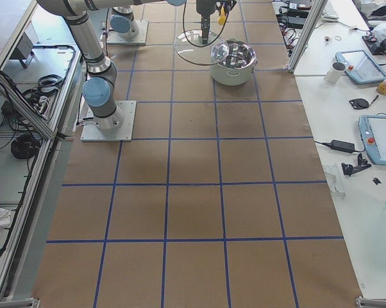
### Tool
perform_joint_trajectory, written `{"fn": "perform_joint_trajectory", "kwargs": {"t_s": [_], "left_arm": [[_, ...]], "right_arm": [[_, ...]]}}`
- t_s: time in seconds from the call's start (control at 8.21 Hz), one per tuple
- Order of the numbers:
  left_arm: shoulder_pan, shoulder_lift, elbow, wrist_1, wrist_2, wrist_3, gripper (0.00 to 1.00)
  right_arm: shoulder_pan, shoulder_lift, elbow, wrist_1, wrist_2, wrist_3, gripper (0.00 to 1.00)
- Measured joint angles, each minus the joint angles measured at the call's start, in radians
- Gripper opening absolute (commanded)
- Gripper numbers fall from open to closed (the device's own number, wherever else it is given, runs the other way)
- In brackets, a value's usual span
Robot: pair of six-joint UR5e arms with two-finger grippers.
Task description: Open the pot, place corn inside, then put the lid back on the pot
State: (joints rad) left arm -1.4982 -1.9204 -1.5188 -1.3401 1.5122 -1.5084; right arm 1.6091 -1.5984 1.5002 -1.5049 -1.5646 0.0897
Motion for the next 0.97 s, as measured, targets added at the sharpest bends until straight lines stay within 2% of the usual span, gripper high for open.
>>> {"fn": "perform_joint_trajectory", "kwargs": {"t_s": [0.49,0.97], "left_arm": [[-0.164,-0.005,0.218,-0.051,-0.058,-0.155,0.0],[-0.318,-0.087,0.251,0.052,-0.061,-0.313,0.0]], "right_arm": [[0.0,-0.002,-0.002,-0.001,-0.001,-0.004,0.26],[0.0,-0.003,-0.004,0.0,0.0,-0.004,0.26]]}}
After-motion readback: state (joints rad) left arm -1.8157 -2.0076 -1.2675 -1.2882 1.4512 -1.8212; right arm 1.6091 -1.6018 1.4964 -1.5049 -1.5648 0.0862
